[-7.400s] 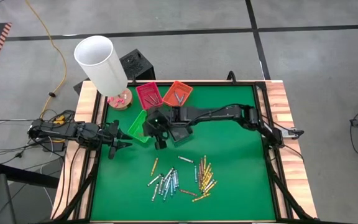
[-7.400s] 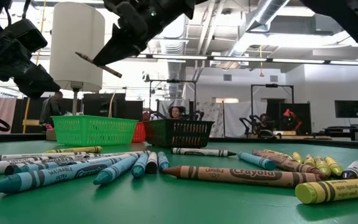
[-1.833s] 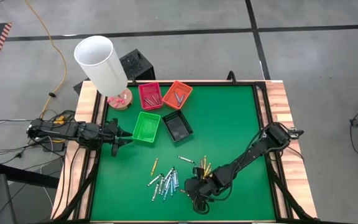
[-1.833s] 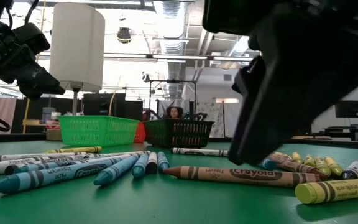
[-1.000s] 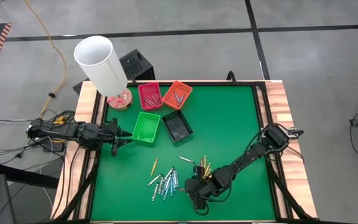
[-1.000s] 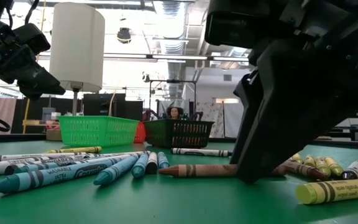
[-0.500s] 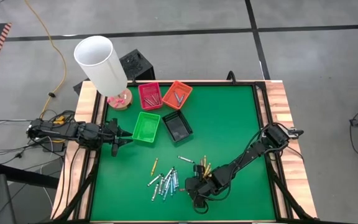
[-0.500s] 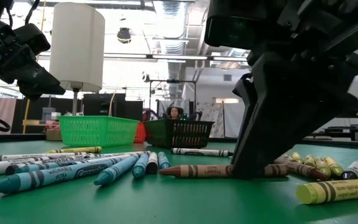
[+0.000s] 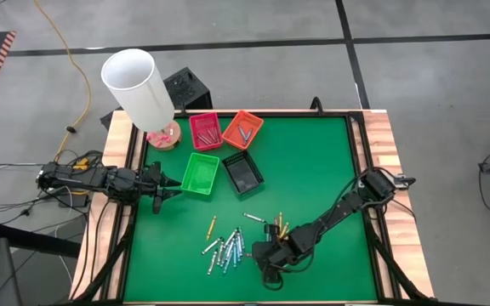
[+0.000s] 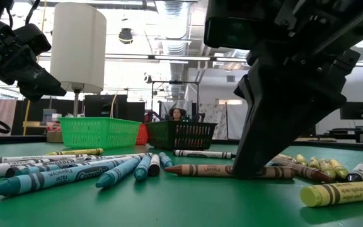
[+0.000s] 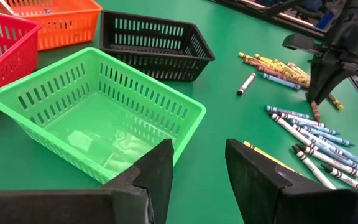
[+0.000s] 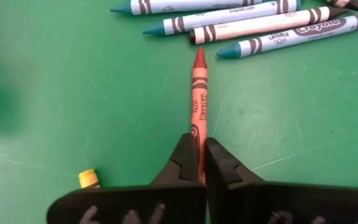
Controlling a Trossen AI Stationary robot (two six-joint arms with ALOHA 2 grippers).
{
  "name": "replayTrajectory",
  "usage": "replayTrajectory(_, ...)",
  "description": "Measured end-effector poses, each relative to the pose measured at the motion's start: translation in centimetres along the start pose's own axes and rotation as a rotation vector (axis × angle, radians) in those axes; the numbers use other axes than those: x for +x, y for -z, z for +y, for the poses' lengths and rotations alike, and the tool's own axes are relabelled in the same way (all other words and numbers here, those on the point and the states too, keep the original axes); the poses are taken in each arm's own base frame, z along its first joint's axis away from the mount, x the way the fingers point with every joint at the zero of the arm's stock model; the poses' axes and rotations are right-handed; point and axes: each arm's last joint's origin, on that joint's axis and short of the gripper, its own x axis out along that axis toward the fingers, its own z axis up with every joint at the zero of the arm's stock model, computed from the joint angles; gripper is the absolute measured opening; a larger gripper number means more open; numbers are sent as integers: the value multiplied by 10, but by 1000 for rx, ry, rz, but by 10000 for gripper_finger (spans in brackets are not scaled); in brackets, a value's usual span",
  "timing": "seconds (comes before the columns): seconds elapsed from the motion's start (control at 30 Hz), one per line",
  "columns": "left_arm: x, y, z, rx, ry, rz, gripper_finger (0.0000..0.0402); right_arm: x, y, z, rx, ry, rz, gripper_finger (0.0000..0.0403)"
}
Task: Sort crayons
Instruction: Put the brown crayon into the red bin
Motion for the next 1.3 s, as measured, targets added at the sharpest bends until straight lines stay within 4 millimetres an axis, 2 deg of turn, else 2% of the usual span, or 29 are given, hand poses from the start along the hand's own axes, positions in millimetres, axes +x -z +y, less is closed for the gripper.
replayTrajectory(0.13,0,0,0,8,-3,-1,137,-4,-7,-3,-15,1,0,5)
replayTrajectory(0.33,0,0,1,7,-19,-9,137,-15,-21,-20,-7,36,24,5)
replayTrajectory(0.67,0,0,1,6,-20,-11,137,-34,-54,-47,-90,43,-26,5)
replayTrajectory(0.9,0,-1,1,6,-23,-12,137,-40,-86,-84,-120,88,-100,5)
replayTrajectory(1.13,0,-1,1,7,-24,-13,137,-41,-122,-129,-123,136,-324,5)
replayTrajectory(1.3,0,-1,2,7,-64,-30,137,-48,-145,-167,-52,210,-512,5)
